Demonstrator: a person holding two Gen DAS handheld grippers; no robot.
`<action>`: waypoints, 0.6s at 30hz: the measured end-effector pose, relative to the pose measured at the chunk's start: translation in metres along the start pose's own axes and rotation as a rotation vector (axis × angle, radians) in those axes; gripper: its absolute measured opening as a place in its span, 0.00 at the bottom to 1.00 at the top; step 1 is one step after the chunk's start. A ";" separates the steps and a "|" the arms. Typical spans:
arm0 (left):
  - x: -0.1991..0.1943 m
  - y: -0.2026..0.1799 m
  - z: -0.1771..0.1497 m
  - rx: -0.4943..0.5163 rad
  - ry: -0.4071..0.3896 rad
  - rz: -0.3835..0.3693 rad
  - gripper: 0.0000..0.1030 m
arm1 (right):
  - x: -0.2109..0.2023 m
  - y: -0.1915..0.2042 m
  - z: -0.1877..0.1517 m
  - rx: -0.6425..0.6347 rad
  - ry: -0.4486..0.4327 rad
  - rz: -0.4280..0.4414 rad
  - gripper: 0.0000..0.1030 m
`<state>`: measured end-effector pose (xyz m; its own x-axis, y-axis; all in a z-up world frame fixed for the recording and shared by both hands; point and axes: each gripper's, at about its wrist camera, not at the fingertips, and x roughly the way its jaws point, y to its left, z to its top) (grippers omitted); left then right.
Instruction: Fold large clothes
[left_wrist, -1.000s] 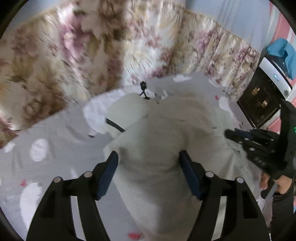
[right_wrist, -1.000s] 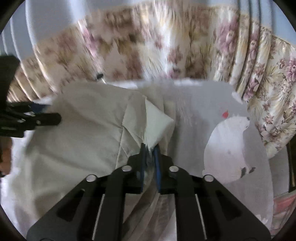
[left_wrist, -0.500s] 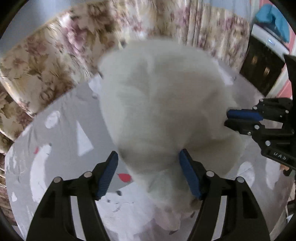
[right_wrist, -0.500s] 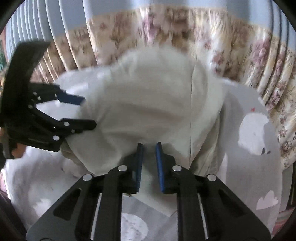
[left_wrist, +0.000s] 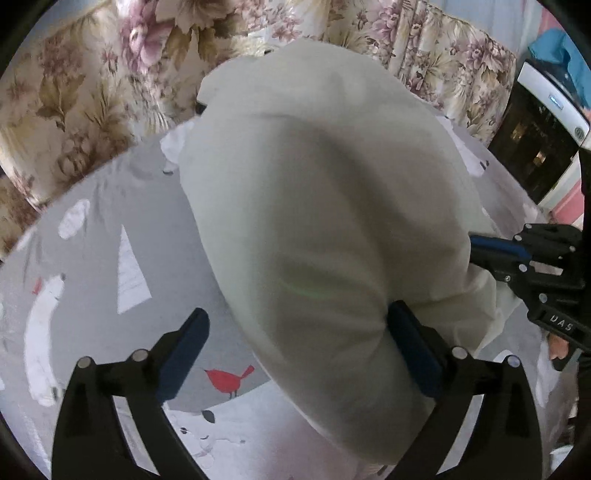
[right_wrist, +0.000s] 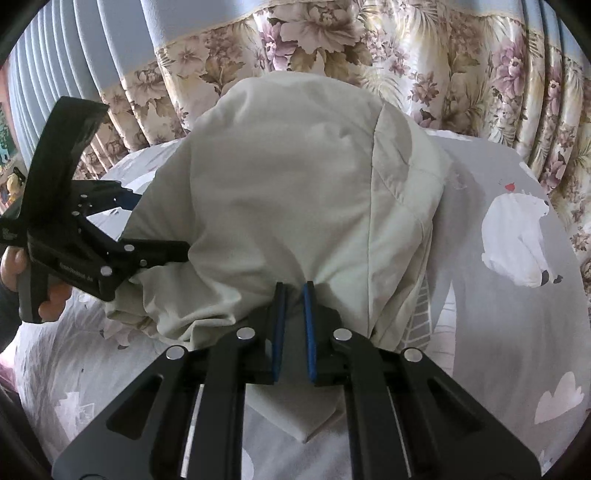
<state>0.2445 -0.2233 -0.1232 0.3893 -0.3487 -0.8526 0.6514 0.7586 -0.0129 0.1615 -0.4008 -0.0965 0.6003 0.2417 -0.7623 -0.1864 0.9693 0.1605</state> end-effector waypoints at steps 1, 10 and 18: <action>-0.001 -0.002 0.000 0.004 -0.004 0.011 0.95 | -0.001 0.000 0.001 0.012 0.007 -0.001 0.05; -0.020 0.013 0.003 -0.056 -0.032 -0.014 0.98 | -0.046 -0.023 0.017 0.184 -0.142 0.034 0.86; 0.001 0.019 0.022 -0.143 -0.007 -0.136 0.99 | -0.026 -0.068 0.018 0.391 -0.089 0.060 0.89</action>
<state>0.2715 -0.2212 -0.1130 0.3090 -0.4563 -0.8344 0.5994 0.7746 -0.2017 0.1728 -0.4723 -0.0761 0.6658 0.2851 -0.6896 0.0758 0.8935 0.4426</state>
